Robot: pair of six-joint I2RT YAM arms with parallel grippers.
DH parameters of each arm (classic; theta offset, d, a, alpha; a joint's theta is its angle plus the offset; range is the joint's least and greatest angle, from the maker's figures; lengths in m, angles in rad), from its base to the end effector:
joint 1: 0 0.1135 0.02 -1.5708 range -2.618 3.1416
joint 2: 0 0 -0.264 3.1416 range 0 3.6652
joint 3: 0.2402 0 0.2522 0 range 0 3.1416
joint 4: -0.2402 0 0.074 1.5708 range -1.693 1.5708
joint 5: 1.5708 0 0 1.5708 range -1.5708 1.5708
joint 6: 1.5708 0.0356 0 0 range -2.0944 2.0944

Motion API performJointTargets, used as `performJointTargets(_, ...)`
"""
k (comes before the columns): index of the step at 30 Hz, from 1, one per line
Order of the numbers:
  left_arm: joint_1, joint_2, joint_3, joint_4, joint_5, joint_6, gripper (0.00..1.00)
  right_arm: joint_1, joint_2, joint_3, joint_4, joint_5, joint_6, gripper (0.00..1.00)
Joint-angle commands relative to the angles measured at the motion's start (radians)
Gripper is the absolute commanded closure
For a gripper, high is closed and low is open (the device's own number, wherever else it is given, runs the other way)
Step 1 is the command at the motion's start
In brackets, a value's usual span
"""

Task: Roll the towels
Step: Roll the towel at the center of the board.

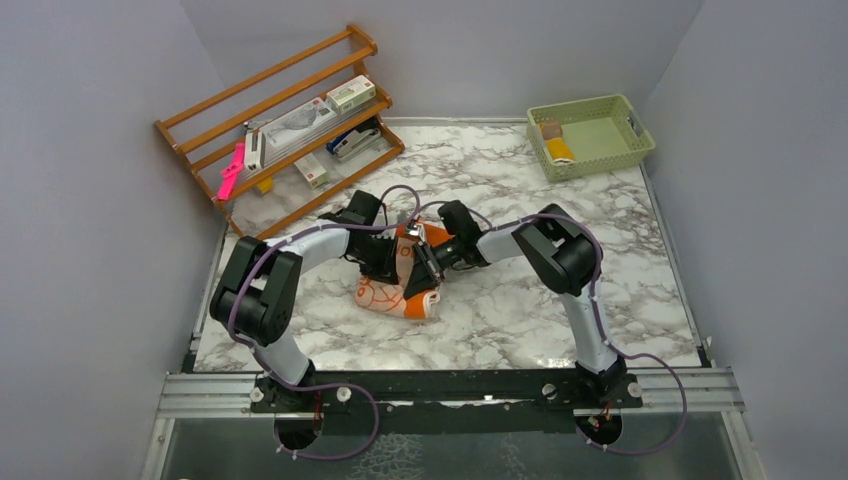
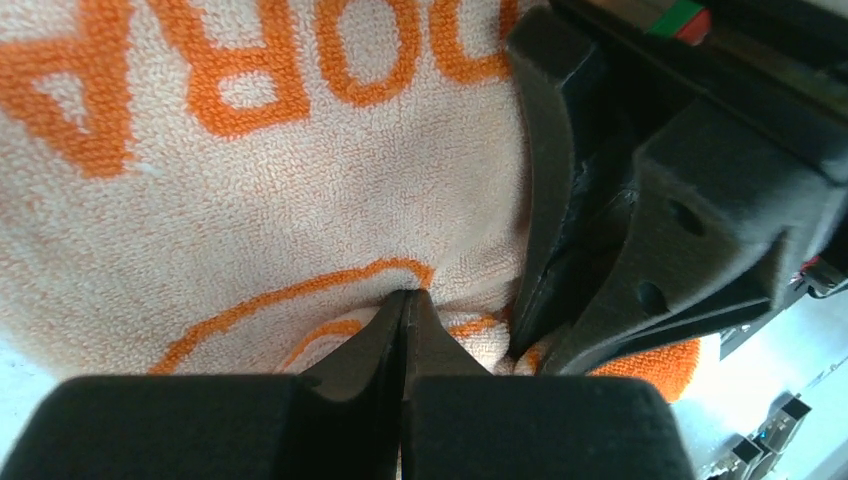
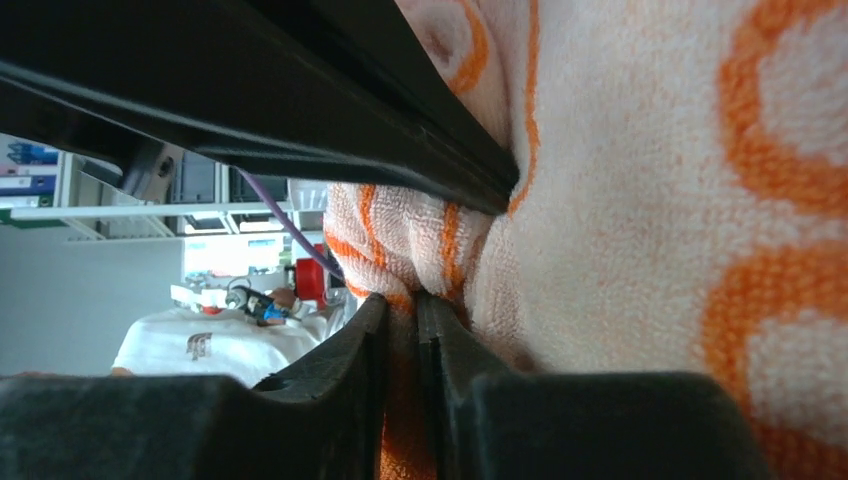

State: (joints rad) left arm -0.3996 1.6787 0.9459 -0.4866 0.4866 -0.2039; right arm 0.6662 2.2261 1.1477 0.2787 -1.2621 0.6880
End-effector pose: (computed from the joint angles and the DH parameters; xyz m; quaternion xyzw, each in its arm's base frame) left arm 0.2763 -0.1348 0.1577 0.1353 0.9469 -0.2769 0.0915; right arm 0.3003 0.2792 0.0745 0.2137 -0.7505 -0.6163 0.1059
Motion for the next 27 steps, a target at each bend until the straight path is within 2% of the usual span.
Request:
performJointTargets(1,-0.001,0.0,-0.073,-0.029,-0.099,-0.007,1.0,0.007,-0.029,0.049,-0.115,0.197,-0.15,0.78)
performJointTargets(6,-0.001,0.016,-0.061,-0.03,-0.102,-0.004,1.0,0.007,-0.195,0.031,-0.185,0.34,-0.302,0.62)
performJointTargets(11,0.002,0.063,-0.065,-0.029,-0.065,-0.002,1.0,0.006,-0.42,-0.11,-0.116,0.513,-0.386,0.39)
performJointTargets(13,0.001,0.074,-0.065,-0.03,-0.052,-0.001,1.0,0.011,-0.511,-0.171,-0.077,0.579,-0.418,0.2)
performJointTargets(14,0.002,0.078,-0.065,-0.029,-0.045,0.0,1.0,0.025,-0.551,-0.196,-0.074,0.619,-0.452,0.18)
performJointTargets(15,0.001,0.085,-0.065,-0.03,-0.04,-0.001,1.0,0.048,-0.593,-0.212,-0.08,0.67,-0.495,0.04)
performJointTargets(16,0.002,0.091,-0.065,-0.031,-0.034,-0.001,1.0,0.085,-0.627,-0.221,-0.095,0.717,-0.551,0.01)
performJointTargets(21,0.004,0.111,-0.058,-0.034,-0.026,0.003,1.0,0.293,-0.689,-0.242,-0.139,0.92,-0.738,0.0)
performJointTargets(27,0.027,0.123,-0.062,-0.034,0.015,0.004,1.0,0.414,-0.661,-0.302,-0.072,1.113,-0.816,0.0)
